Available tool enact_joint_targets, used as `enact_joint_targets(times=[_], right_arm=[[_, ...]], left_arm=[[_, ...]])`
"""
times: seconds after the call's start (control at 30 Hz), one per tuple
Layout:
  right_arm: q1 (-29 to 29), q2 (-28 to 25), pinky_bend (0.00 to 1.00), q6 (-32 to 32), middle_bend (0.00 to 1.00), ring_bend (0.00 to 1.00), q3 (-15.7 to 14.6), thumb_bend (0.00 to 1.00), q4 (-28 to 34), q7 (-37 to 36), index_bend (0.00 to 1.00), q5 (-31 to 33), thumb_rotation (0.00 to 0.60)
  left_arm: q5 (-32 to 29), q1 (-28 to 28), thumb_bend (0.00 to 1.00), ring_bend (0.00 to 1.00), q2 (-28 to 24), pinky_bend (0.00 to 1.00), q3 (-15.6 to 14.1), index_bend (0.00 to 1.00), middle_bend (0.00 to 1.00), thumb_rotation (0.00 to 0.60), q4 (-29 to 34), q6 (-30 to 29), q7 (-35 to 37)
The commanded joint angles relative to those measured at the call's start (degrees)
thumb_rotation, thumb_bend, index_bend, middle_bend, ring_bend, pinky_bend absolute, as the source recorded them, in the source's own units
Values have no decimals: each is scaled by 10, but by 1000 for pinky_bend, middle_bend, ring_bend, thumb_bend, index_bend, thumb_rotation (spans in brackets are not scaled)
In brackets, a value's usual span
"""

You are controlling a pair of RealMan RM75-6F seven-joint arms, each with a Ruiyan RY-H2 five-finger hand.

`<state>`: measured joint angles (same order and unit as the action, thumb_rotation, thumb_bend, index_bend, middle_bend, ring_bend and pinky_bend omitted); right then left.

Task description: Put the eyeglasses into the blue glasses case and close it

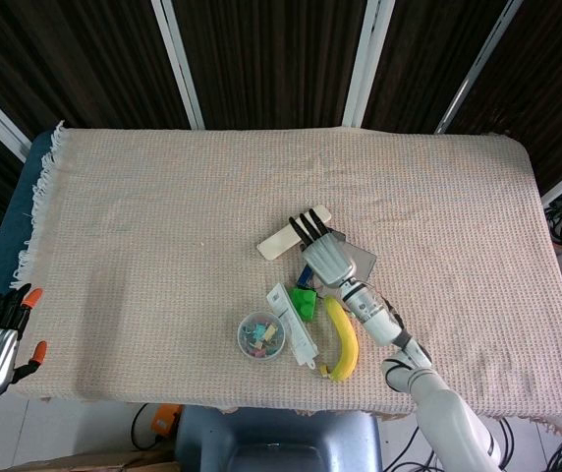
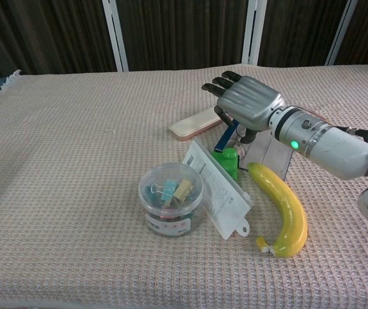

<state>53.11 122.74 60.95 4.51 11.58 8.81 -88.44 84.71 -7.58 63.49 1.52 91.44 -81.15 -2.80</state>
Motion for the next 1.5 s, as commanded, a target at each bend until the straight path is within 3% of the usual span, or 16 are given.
enact_joint_targets(times=[0.03, 0.23, 0.4, 0.6, 0.77, 0.9, 1.13, 1.5], right_arm=[[2, 6, 123, 3, 169, 0, 4, 221, -4, 1, 726, 4, 600], [-1, 8, 136, 14, 182, 4, 0, 221, -5, -7, 731, 2, 600], [-24, -18, 135, 48, 182, 4, -13, 221, 10, -22, 669, -8, 600], [-77, -91, 121, 101, 183, 1, -39, 222, 78, -46, 559, -28, 600], [-115, -183, 105, 116, 179, 0, -80, 222, 182, -90, 534, -57, 600], [-133, -234, 99, 123, 177, 0, -104, 249, 230, -108, 531, -75, 600], [-143, -239, 83, 105, 176, 0, -122, 396, 199, -167, 584, -89, 600], [-134, -193, 79, 87, 176, 0, -127, 402, 113, -207, 597, -103, 600]], left_arm=[[0, 0, 399, 0, 0, 41, 0, 0, 0, 600, 0, 0, 1], [3, 1, 398, 0, -1, 41, -1, 0, 0, 600, 0, -2, 3], [8, 3, 399, 0, -2, 43, -2, 0, 0, 600, 0, -8, 6], [18, 6, 399, 0, -1, 43, -6, 0, 0, 600, 2, -14, 1], [24, 7, 399, 0, 2, 43, -9, 0, 0, 600, 5, -18, -8], [26, 7, 399, 0, 4, 43, -9, 0, 0, 600, 6, -19, -11], [26, 2, 399, 0, 7, 43, -8, 0, 0, 600, 6, -11, -16], [21, -2, 399, 0, 8, 43, -7, 0, 0, 600, 6, -3, -21]])
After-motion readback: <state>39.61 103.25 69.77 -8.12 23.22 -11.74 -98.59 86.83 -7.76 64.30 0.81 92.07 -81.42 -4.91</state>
